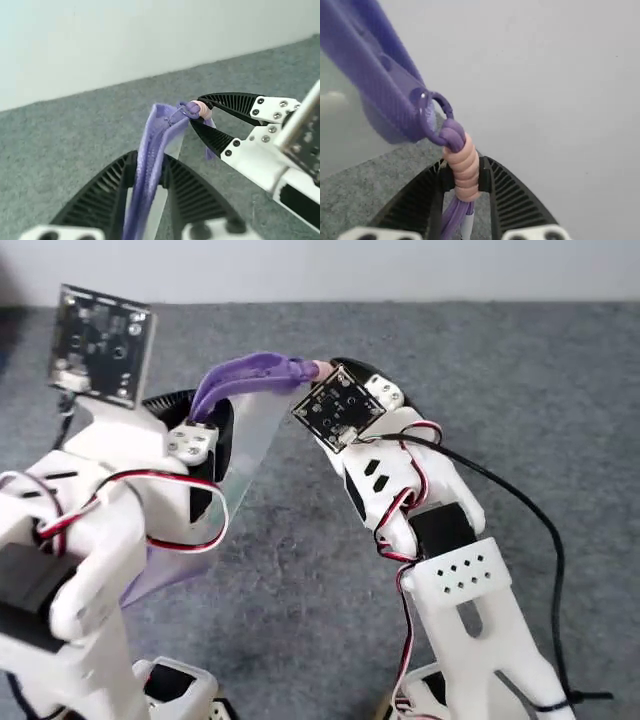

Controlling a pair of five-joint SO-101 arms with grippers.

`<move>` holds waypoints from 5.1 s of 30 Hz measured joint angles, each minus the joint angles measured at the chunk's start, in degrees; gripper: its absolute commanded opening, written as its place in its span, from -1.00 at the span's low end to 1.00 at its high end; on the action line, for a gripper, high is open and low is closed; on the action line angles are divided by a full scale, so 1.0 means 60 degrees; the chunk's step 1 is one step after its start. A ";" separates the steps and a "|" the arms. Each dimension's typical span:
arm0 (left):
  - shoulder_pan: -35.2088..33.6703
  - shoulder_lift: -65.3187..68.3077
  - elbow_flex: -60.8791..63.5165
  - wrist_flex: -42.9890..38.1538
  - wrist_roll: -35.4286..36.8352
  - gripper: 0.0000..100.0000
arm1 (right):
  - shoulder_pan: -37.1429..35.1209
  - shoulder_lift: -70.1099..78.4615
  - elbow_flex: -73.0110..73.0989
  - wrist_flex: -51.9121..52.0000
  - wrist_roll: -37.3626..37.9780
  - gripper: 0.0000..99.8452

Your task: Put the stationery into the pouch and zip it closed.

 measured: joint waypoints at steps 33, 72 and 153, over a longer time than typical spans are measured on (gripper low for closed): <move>0.0015 -0.0718 -0.1626 -0.0015 0.0000 -0.98 | 0.2403 0.3722 0.0366 -0.1407 0.0015 -0.98; -0.1949 -0.0762 0.0029 -0.0015 0.0366 -0.81 | 0.3707 0.0615 0.0352 0.4088 -0.1963 -0.66; -0.2755 -1.2117 2.1084 -0.6344 0.0366 -0.97 | 0.2520 -1.1502 1.0418 0.8440 -0.5509 -0.98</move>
